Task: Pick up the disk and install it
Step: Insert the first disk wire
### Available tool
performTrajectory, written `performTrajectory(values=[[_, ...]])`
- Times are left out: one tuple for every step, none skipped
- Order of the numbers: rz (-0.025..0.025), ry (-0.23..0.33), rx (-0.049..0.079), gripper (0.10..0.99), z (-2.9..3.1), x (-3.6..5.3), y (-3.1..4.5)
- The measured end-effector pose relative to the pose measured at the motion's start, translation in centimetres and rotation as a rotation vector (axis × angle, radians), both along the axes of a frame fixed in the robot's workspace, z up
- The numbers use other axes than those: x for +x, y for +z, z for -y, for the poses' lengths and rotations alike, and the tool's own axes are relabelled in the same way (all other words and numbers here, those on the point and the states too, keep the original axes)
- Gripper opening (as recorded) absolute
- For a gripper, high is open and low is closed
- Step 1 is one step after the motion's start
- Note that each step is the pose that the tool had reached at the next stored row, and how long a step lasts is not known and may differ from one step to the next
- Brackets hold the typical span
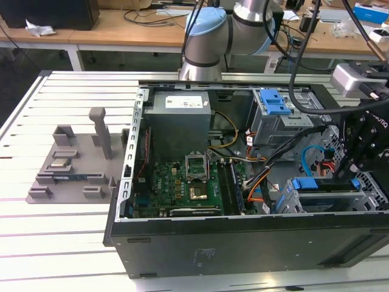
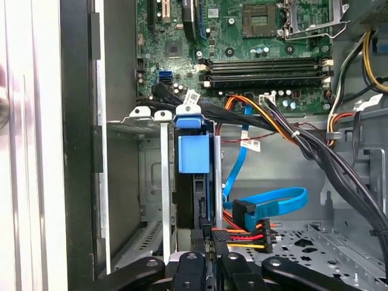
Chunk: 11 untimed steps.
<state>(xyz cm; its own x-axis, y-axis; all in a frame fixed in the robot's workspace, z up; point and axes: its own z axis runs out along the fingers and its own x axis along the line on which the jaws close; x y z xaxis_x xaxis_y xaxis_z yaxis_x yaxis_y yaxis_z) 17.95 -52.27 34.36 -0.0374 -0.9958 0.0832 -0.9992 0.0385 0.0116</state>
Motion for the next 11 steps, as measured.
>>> performTrajectory(values=[[0.0, 0.0, 0.0, 0.165, 0.02, 0.01, -0.04], [0.0, 0.0, 0.0, 0.165, 0.04, 0.01, -0.05], [0.0, 0.0, 0.0, 0.165, 0.07, 0.02, -0.08], [0.0001, 0.0, 0.0, 0.165, 0.11, 0.03, -0.09], [0.0, 0.0, 0.0, 0.165, 0.14, 0.04, -0.11], [0.0, 0.0, 0.0, 0.165, 0.16, 0.06, -0.13], [0.0, 0.0, 0.0, 0.165, 0.2, 0.09, -0.18], [0.0, 0.0, 0.0, 0.165, 0.23, 0.11, -0.26], [0.0, 0.0, 0.0, 0.165, 0.24, 0.12, -0.32], [0.0, 0.0, 0.0, 0.165, 0.24, 0.12, -0.38], [0.0, 0.0, 0.0, 0.165, 0.25, 0.12, -0.45]])
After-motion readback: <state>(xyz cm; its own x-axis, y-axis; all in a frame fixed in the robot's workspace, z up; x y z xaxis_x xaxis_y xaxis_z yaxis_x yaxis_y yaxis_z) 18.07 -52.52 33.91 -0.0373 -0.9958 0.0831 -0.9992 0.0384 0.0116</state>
